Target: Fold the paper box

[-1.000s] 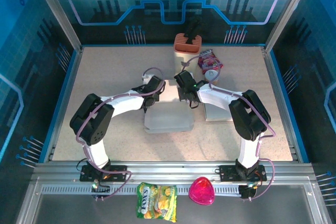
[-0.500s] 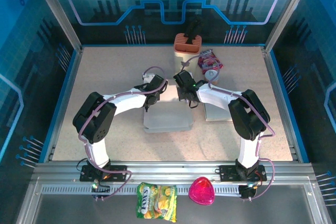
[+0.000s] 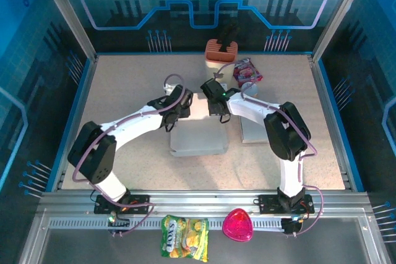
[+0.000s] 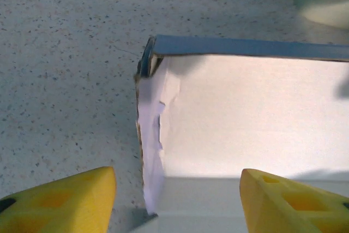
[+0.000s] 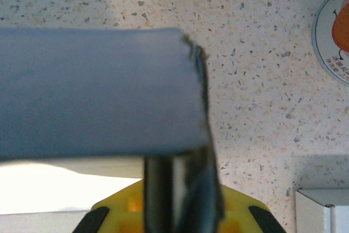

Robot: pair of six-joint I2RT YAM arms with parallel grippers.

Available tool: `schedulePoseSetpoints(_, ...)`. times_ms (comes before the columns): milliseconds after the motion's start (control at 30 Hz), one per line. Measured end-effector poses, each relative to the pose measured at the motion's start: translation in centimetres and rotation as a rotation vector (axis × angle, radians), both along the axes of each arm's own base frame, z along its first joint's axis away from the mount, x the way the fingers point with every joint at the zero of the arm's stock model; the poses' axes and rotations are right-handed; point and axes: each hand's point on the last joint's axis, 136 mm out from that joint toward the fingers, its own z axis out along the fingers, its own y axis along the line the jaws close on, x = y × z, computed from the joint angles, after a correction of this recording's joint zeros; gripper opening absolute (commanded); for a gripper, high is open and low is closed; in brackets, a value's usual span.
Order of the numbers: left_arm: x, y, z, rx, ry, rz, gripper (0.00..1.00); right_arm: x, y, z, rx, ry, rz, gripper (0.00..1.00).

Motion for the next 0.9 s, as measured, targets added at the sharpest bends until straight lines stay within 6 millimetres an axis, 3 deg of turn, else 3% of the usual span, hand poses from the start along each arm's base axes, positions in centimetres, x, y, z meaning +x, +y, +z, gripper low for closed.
schedulePoseSetpoints(233,-2.6,0.5,3.6,-0.117,-0.018,-0.001,0.58,-0.7,-0.3,-0.2,0.056,0.040,-0.087,0.00)
schedulePoseSetpoints(533,-7.8,2.7,10.5,-0.281,-0.104,0.013,0.52,-4.3,-0.7,-1.0,0.191,0.205,-0.290,0.00)
schedulePoseSetpoints(767,-12.0,2.5,10.3,-0.274,-0.020,-0.055,0.49,-8.9,-1.9,-2.2,0.360,0.375,-0.560,0.00)
schedulePoseSetpoints(900,-14.2,3.0,10.0,-0.271,0.016,-0.072,0.46,-11.4,-1.6,-3.0,0.438,0.485,-0.733,0.00)
